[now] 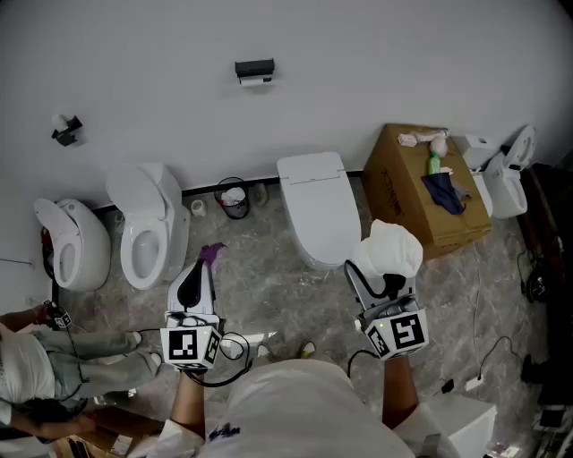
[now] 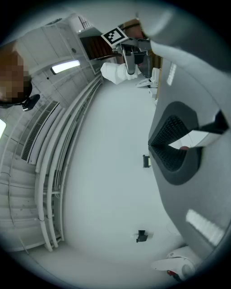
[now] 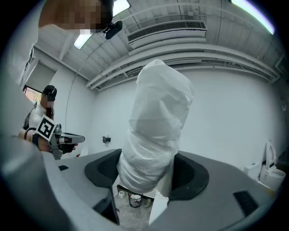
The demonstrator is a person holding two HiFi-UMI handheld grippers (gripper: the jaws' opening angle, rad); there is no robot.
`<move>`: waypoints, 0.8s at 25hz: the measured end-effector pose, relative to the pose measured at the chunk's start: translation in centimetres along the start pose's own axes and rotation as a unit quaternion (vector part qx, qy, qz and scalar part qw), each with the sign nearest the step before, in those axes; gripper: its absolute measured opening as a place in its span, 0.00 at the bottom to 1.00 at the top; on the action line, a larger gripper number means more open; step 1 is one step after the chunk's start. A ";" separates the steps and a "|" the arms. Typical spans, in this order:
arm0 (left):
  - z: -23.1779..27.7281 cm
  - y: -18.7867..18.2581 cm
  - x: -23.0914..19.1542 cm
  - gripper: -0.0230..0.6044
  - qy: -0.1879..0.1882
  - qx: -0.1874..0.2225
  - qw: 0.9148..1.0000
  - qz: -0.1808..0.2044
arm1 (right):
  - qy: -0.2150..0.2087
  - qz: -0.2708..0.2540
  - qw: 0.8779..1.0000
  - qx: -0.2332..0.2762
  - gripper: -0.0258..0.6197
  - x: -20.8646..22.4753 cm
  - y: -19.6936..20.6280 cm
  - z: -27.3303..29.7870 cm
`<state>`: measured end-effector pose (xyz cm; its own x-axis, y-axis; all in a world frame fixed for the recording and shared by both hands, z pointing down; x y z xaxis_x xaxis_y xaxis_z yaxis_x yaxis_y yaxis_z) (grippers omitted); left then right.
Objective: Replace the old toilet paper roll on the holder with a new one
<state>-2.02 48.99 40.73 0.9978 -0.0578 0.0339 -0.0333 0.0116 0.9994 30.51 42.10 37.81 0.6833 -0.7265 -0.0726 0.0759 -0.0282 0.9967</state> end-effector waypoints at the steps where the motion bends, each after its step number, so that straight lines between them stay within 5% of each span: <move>1: 0.3 -0.3 0.2 0.03 0.001 0.004 1.000 0.005 | 0.000 -0.003 1.000 0.002 0.53 0.1 -0.1 0.4; 5: 0.3 -1.1 0.3 0.03 -0.017 0.032 0.999 0.024 | -0.001 -0.018 1.000 -0.004 0.53 0.2 0.2 1.2; 8: -0.6 -2.4 -0.8 0.03 -0.076 0.069 0.993 0.060 | -0.009 -0.024 1.000 -0.014 0.53 -0.3 0.4 1.3; 11: -1.2 -3.3 -2.0 0.03 -0.147 0.092 0.976 0.132 | -0.028 -0.017 0.999 -0.008 0.53 -0.8 0.1 2.0; 13: -1.0 -2.5 -2.3 0.03 -0.166 0.064 0.958 0.226 | -0.035 -0.012 0.999 -0.001 0.53 -1.1 0.1 2.5; 15: -0.2 -1.8 -2.1 0.03 -0.174 0.057 0.945 0.272 | -0.036 -0.017 0.999 -0.004 0.53 -1.5 0.3 3.1; 20: 0.5 -1.4 -2.4 0.03 -0.103 0.062 0.977 0.175 | -0.033 -0.043 0.998 -0.016 0.53 -3.5 0.4 4.9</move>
<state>-4.37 48.57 39.24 0.8915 -0.2708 0.3633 -0.3906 -0.0529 0.9190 24.53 41.26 38.59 0.6235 -0.7666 -0.1534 0.1563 -0.0701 0.9852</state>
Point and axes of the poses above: the fingertips, and each gripper's own axes: z forward along the fingers, x to its right, y out of its underside, the point moved 5 cm from there along -z, backward along the fingers, and after that the axes turned 9 degrees about -y, right-handed, at the moved point
